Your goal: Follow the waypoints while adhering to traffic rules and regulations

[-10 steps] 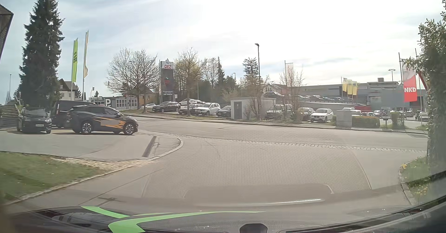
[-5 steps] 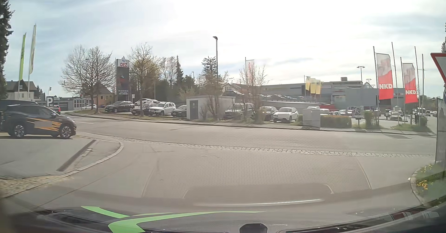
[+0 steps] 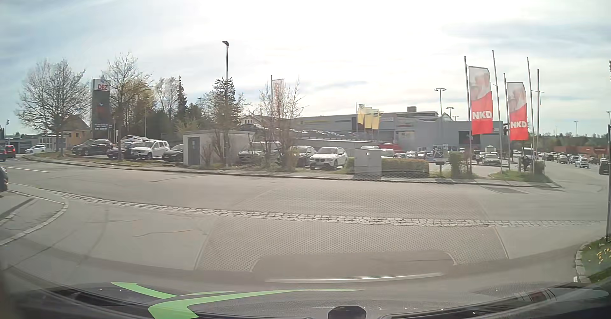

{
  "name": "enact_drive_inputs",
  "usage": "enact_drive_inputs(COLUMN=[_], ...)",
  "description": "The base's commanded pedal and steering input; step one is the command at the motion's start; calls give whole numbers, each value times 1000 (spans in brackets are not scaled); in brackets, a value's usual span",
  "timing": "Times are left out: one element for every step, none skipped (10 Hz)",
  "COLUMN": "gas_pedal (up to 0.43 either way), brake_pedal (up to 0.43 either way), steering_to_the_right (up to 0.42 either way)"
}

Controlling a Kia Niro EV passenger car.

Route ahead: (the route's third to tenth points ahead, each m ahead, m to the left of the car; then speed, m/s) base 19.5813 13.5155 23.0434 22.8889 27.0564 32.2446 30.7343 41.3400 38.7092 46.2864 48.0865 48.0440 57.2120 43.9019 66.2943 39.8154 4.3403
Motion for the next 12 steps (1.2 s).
enact_drive_inputs(gas_pedal=[0, 0, 0, 0, 0, 0, 0, 0, 0, 0, 0, 0], brake_pedal=[250, 256, 262, 262, 262, 262, 268, 268, 268, 262, 262, 250], steering_to_the_right=[311, 299, 263, 217, 183, 133, 88, 60, 35, 26, 19, 13])
